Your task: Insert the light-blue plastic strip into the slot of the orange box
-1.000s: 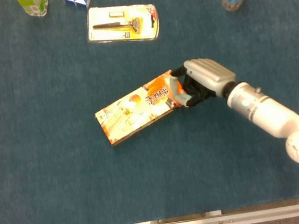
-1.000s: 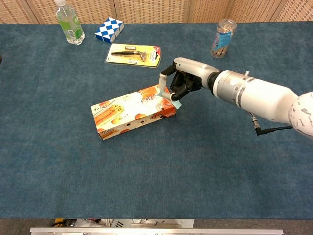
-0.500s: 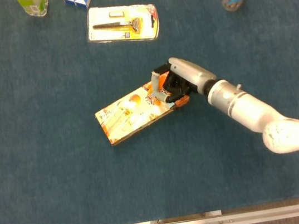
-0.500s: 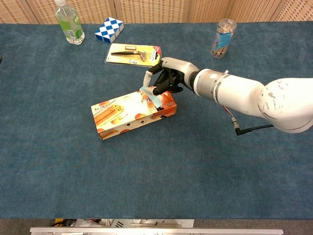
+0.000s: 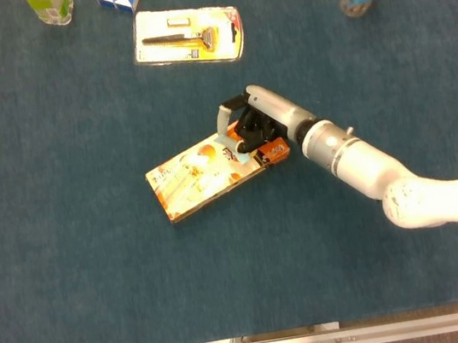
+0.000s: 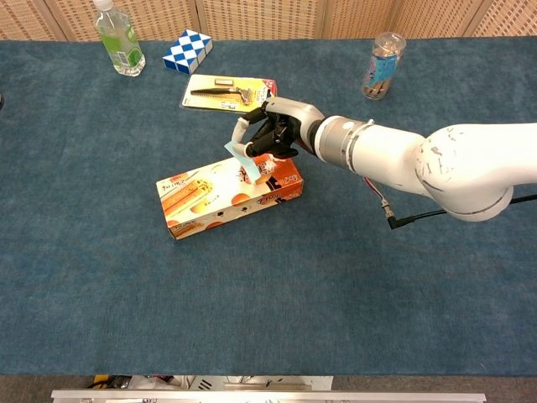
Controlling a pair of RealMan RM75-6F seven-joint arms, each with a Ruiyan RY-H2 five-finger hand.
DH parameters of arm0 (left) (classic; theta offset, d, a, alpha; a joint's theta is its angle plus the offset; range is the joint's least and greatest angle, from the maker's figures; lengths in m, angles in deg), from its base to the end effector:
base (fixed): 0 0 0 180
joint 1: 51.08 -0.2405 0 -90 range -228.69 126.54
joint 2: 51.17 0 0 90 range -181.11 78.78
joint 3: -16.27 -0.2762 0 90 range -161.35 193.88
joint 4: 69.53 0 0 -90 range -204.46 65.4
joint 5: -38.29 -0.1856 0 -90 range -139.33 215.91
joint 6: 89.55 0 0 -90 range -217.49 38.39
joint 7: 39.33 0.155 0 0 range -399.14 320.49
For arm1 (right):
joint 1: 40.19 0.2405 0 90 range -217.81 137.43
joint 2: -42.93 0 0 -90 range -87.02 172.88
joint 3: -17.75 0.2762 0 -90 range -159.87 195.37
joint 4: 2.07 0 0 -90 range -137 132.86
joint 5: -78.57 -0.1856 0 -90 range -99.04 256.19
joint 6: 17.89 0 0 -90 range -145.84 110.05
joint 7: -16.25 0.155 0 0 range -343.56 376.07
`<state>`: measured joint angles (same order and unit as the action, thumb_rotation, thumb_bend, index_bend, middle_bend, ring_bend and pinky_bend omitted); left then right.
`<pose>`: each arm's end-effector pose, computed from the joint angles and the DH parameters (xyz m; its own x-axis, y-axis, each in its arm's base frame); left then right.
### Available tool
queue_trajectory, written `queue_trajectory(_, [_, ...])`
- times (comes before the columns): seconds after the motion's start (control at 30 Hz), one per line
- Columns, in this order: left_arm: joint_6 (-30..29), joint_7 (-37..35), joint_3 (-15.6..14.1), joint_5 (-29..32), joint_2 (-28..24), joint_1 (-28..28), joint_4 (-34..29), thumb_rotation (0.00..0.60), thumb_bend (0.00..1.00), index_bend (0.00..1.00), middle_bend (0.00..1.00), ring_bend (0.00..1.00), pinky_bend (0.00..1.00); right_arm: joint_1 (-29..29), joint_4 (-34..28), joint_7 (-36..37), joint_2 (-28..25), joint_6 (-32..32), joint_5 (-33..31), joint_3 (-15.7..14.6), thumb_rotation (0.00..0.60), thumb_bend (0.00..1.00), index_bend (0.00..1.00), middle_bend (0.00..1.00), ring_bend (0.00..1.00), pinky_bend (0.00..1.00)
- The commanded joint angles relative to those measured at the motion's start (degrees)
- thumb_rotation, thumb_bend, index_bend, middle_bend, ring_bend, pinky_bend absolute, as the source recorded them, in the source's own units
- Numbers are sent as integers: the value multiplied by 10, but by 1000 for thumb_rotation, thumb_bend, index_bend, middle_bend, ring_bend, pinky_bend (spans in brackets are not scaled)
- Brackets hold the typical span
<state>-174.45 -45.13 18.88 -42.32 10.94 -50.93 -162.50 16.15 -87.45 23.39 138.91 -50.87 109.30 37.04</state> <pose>-0.3472 0.1622 0.2058 0.3151 0.0251 0.9487 0.9352 0.1617 -0.3149 -0.0713 -0.3646 -0.0741 -0.3580 -0.7216 0.5926 -0.9158 0.1477 -0.3734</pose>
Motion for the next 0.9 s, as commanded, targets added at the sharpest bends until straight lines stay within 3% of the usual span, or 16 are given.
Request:
queue_trajectory(0.03, [2,-2,0,0,1,1,2,600,347,82,267,289,296,9,7,8,5,7,-17,1,600,392,575,1000,1000,1000])
queue_trajectory(0.73, [7,-14,1,0,3,2,16,600,348,82,265,289,296,14,-3,17,-13,3,-21,-19,600,395,470,1000,1000,1000])
queue_trajectory(0.9, [7,-16,0,-4,2,4,16,600,347,82,264,289,296,8,-7,23,-18,-1,-18,-21,600,286,400,1000,1000,1000])
